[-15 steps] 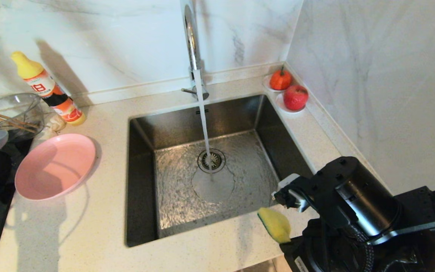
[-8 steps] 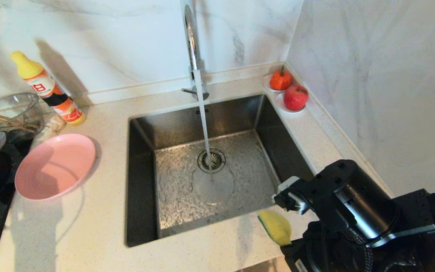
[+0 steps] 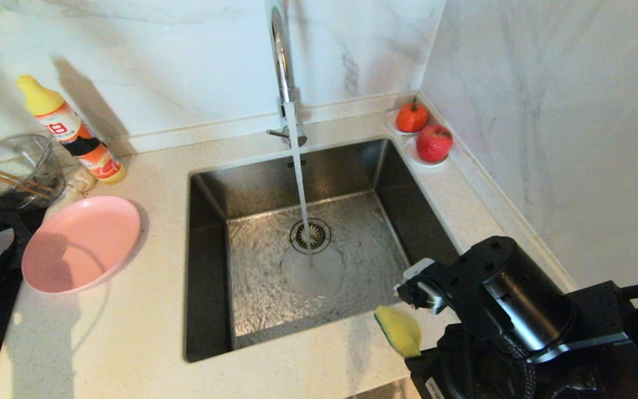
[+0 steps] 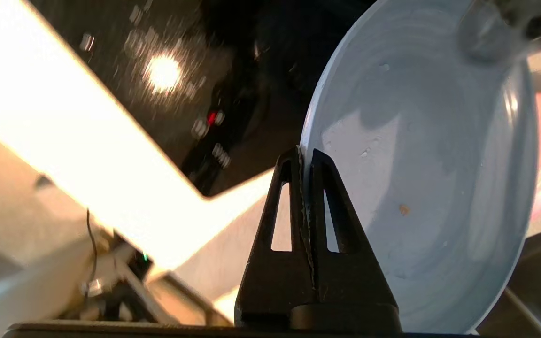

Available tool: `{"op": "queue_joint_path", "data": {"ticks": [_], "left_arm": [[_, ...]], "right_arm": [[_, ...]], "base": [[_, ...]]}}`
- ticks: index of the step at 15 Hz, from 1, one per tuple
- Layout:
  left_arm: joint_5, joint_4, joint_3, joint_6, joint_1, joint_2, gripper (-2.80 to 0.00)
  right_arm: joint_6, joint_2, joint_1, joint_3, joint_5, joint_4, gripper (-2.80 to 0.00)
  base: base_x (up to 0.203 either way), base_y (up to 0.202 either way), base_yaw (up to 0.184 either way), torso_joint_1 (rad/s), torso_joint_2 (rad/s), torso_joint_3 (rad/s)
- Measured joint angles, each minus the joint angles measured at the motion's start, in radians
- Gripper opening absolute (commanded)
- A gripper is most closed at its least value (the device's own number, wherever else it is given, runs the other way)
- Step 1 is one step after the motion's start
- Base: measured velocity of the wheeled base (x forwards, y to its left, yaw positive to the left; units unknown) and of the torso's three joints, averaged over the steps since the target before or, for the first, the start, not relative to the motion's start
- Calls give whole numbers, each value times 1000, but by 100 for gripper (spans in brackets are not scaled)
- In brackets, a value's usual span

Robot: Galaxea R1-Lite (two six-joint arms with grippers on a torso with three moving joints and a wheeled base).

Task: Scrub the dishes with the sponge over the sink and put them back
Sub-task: Wash the plate

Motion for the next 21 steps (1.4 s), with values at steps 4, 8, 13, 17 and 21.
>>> {"op": "queue_joint_path", "data": {"ticks": [4,8,13,17,21], "left_arm": [[-2,88,43,32,54,-58,-280],[-2,129,129,51,82,-148,-280],[-23,139,223,100,90,-308,-280],[-178,138,219,212,83,-416,-280],[-283,126,147,245,4,-447,-280]], "right_arm": [[0,-5,0,1,0,0,-280],[0,-19,0,10,0,-1,-280],[0,-39,0,27,-1,-3,-280],[2,-56,0,41,-3,0,-280],[2,-59,-1,50,-3,0,-280]], "base": [[0,0,0,0,0,0],[0,0,0,0,0,0],[0,0,0,0,0,0],[0,0,0,0,0,0],[0,0,0,0,0,0]]}}
